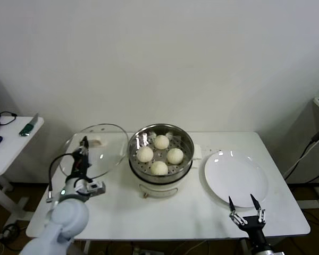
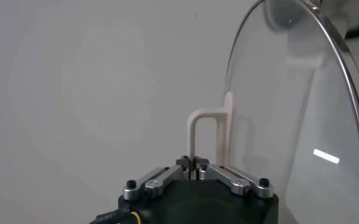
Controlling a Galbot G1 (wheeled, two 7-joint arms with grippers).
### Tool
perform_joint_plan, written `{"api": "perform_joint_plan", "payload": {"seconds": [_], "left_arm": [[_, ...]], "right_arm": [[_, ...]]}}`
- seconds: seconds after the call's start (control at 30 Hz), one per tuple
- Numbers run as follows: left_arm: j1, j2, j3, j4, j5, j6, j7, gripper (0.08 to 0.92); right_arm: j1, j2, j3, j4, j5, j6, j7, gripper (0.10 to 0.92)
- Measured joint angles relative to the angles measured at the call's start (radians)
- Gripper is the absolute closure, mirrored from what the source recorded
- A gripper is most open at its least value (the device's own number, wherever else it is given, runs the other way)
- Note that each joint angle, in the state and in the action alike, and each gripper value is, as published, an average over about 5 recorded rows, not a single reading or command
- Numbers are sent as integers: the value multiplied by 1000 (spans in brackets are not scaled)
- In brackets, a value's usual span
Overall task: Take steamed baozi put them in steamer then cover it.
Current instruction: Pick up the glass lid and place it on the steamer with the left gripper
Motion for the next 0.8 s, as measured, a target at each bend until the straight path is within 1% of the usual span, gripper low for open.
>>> {"api": "perform_joint_plan", "payload": {"seconds": [0.2,0.4,0.6,0.8], "left_arm": [[-39,-33,92,-44,64,79,70,862],[-84,-80,181,-51,132,122,121,862],[-132,-139,259,-34,198,135,157,862],[-177,-214,323,-2,256,135,181,862]], "right_arm": [[7,-7,-5,-7,0,7,1,203],[13,-10,-9,-13,0,14,2,203],[18,-13,-8,-19,1,21,2,203],[22,-11,-8,-22,1,25,2,203]]}}
